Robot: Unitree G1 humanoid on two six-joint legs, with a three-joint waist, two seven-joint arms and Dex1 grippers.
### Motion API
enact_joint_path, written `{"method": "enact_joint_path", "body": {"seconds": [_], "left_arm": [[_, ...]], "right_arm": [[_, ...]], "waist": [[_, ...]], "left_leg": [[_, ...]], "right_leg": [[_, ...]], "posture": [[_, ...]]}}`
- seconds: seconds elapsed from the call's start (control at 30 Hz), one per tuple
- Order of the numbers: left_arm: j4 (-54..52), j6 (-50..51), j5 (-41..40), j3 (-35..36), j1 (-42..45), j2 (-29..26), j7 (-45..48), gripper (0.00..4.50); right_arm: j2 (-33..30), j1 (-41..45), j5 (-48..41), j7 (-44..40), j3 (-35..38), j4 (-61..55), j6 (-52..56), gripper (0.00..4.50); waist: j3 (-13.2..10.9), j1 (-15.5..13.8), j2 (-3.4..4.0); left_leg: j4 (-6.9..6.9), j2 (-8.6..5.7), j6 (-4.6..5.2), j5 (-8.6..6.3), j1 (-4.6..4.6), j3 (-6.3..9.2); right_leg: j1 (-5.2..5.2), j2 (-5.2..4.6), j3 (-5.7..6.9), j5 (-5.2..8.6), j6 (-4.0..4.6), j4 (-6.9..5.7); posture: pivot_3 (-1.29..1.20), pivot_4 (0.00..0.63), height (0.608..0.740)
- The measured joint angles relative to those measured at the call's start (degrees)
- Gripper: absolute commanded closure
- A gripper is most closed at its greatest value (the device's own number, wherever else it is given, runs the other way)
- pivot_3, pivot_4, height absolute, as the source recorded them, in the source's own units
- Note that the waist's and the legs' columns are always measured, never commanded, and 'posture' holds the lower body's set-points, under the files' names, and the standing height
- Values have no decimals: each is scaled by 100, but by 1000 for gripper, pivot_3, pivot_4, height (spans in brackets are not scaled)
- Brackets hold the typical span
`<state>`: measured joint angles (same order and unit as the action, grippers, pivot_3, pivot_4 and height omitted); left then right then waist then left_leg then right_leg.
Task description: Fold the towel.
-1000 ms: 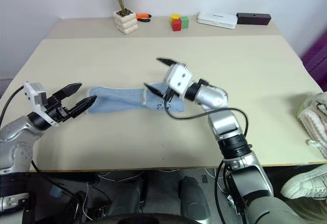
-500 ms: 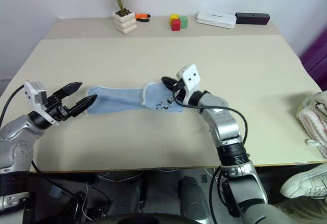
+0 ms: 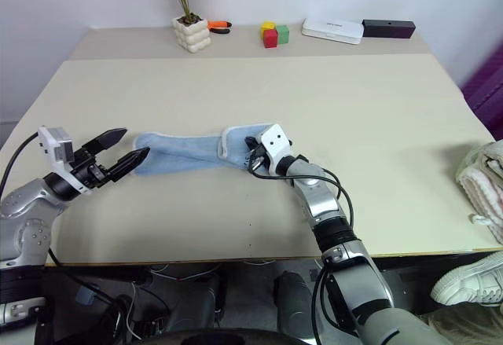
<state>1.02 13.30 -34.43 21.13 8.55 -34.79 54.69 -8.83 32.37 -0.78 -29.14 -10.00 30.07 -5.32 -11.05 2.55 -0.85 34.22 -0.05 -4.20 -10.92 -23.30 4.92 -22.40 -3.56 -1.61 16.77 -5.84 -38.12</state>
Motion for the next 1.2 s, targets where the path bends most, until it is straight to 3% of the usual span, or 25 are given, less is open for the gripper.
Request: {"method": "enact_joint_path", "body": {"seconds": [0.27,0.43,0.53,0.73,0.87,0.97,1.1,1.2], "left_arm": [[-84,38,-7,1,-98,0,-20,0],[-200,418,-185,29,-157,-1,-199,0],[-374,1079,-656,192,-214,5,-522,0],[-1156,2122,-1563,642,-596,279,-1567,0],[-1822,2406,-1920,734,-1007,914,-2571,0],[-2247,2465,-1993,733,-1217,1084,-3105,0],[-2855,2352,-2738,764,-1317,2454,-4501,0],[-2980,2327,-3313,665,-1404,2997,-5330,0]], "right_arm": [[-34,22,517,238,-257,76,-325,4489],[-68,138,169,145,41,-358,354,4489],[-180,423,-129,41,346,-863,707,3685],[-310,607,-454,-99,593,-1690,1328,783],[-335,583,-515,-90,624,-1900,1471,783],[-358,561,-516,-101,621,-1981,1494,783],[-356,499,-520,-111,606,-1982,1495,783],[-352,499,-521,-115,604,-1983,1494,783]], "waist": [[17,0,-27],[13,-2,-21],[13,-2,-21],[13,-2,-22],[13,-12,-23],[14,-24,-23],[14,-52,-25],[14,-58,-25]], "left_leg": [[0,1,0,0,13,1],[0,1,0,0,0,2],[0,2,0,0,-4,4],[-3,1,0,-1,-4,2],[-3,1,0,-1,-5,3],[-2,1,0,0,-4,3],[3,-3,0,0,-7,-1],[4,0,0,0,-6,2]], "right_leg": [[11,1,0,1,2,0],[-2,-1,-1,0,1,-1],[-6,-1,-1,0,1,0],[-5,-5,-2,0,1,2],[-5,-6,-2,0,1,3],[-3,-5,-2,0,2,3],[4,-12,-3,-1,0,15],[1,-4,-2,-1,1,12]], "posture": [[0,150,740],[0,150,740],[0,150,740],[0,150,740],[0,150,740],[0,150,740],[0,150,740],[0,150,740]]}}
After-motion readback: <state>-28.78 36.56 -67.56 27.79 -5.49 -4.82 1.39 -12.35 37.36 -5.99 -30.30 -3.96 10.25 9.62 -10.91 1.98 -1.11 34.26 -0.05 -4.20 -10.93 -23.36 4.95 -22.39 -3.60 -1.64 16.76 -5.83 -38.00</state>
